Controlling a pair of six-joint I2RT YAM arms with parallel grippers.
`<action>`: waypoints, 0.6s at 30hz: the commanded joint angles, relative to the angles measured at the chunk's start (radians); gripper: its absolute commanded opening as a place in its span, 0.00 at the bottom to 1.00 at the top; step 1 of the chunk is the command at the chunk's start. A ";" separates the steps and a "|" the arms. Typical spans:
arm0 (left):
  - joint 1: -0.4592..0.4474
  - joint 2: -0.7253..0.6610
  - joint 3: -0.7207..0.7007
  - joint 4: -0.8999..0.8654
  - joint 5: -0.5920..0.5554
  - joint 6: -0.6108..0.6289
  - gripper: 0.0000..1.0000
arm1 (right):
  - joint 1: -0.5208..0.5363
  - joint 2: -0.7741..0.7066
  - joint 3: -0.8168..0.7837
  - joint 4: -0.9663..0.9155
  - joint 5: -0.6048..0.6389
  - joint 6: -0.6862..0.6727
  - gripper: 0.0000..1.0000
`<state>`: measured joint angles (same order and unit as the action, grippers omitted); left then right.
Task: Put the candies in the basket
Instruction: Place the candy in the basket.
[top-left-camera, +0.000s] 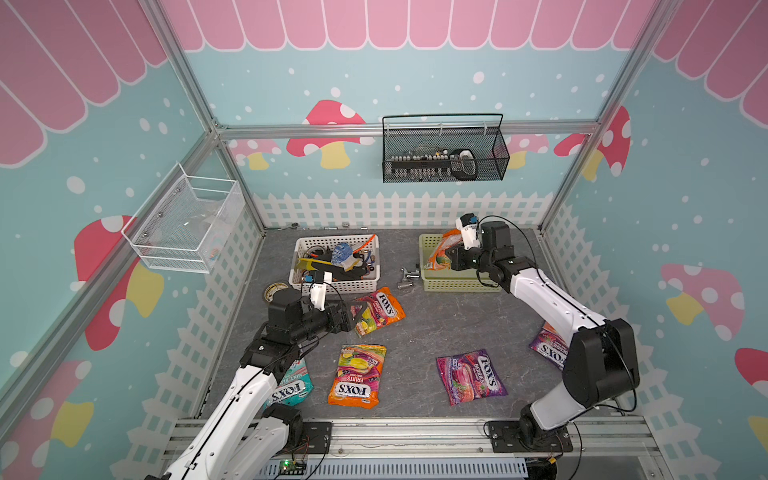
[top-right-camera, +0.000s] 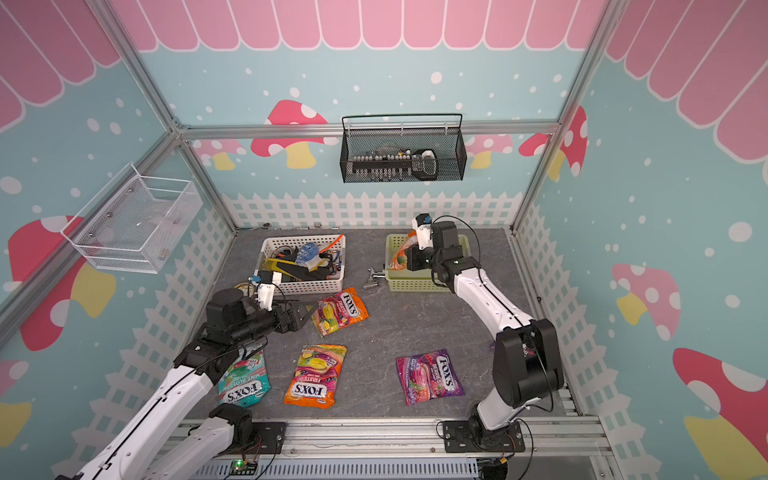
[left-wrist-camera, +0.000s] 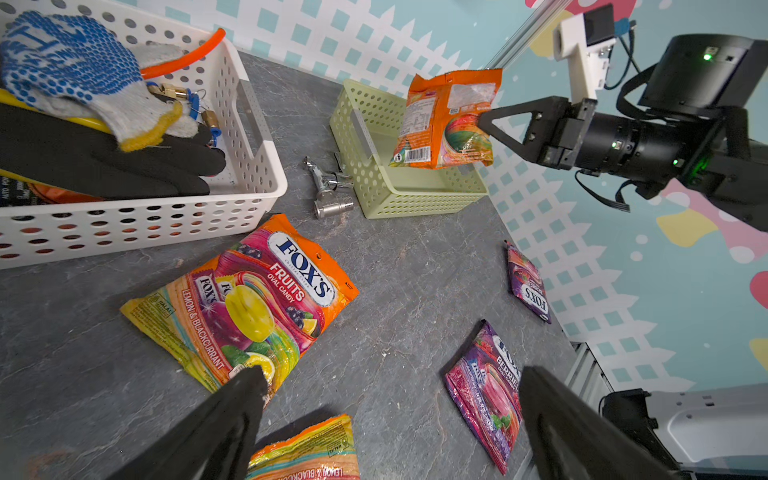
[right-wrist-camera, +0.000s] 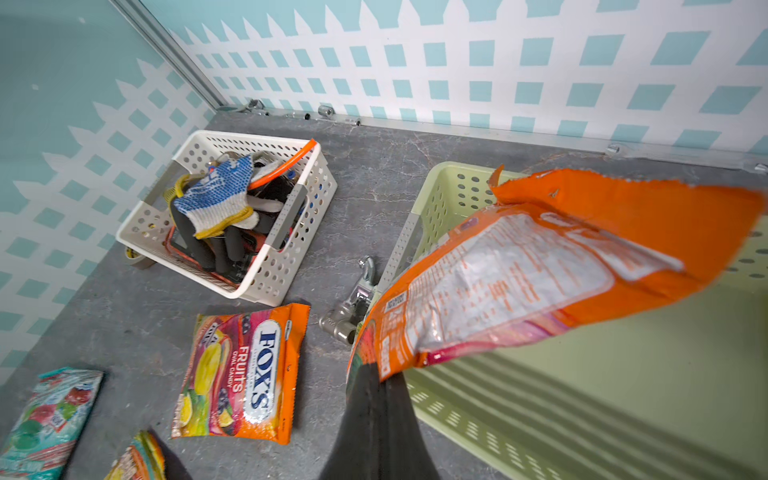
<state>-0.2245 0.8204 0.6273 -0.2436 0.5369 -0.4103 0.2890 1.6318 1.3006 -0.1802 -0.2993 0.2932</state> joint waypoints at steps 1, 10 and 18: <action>0.004 -0.013 0.009 -0.009 0.018 0.026 0.99 | 0.002 0.053 0.087 -0.009 0.002 -0.079 0.00; 0.008 -0.015 0.008 -0.011 0.015 0.025 0.99 | -0.004 0.218 0.229 -0.093 -0.033 -0.141 0.00; 0.016 -0.017 0.006 -0.010 0.014 0.024 0.99 | -0.032 0.289 0.217 -0.130 -0.003 -0.170 0.00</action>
<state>-0.2161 0.8188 0.6273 -0.2443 0.5392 -0.4072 0.2729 1.8900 1.5143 -0.2855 -0.3065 0.1570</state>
